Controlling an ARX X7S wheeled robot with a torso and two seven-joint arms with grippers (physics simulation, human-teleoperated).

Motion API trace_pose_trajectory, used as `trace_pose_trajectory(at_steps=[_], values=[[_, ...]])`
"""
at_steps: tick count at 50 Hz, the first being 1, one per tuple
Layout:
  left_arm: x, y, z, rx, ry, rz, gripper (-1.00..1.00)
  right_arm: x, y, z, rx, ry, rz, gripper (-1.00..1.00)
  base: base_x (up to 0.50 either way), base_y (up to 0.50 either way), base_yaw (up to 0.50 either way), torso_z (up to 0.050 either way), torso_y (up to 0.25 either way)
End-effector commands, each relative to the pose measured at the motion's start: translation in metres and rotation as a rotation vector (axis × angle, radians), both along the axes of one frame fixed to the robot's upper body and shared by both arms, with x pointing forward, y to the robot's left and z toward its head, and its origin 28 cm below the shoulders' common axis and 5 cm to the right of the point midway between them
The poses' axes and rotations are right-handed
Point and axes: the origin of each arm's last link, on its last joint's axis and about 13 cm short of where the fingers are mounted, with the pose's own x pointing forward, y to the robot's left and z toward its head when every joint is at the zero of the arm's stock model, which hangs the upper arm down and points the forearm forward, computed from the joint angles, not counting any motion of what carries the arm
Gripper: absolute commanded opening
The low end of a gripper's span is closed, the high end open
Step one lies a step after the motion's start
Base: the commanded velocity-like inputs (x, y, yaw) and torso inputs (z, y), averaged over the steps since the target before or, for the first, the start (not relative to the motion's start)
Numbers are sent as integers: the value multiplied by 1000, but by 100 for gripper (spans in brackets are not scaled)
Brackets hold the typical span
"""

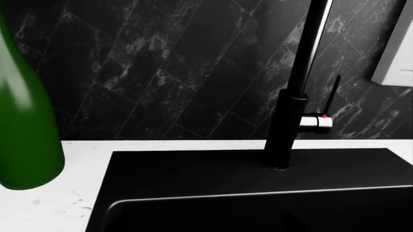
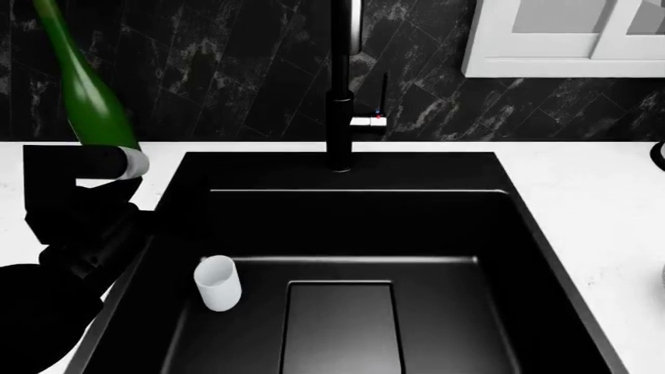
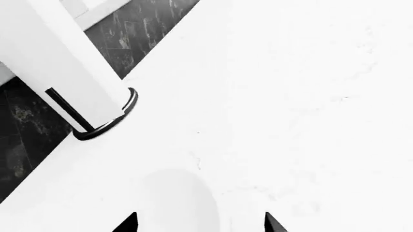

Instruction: Pick the cup and bowl from the sink and place them on the counter for drying.

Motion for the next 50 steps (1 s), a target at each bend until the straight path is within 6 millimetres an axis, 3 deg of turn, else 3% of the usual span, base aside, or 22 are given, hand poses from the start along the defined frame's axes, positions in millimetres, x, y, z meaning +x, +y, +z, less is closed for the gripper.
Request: trace_pose_trajectory(at_steps=[1,9,14,18,26,50], values=[[1,-1,-1,-1,1,-4,100,7,11,33,-188,-10,17,100,0,0,0,0,0],[-1,2,-1,-4,2,-2,100,18,27,51,-275,0,181,100,0,0,0,0,0],[-1,1,-1,-6,2,-1,100,28,43,65,-332,29,384,100,0,0,0,0,0],[-1,1,-2,-6,4,-1,100,34,59,72,-271,52,648,100,0,0,0,0,0],[-3,0,-4,5,-1,7,100,41,82,76,-317,148,917,100,0,0,0,0,0],[-9,-5,-10,15,33,7,100,64,122,104,-444,132,1210,100,0,0,0,0,0]])
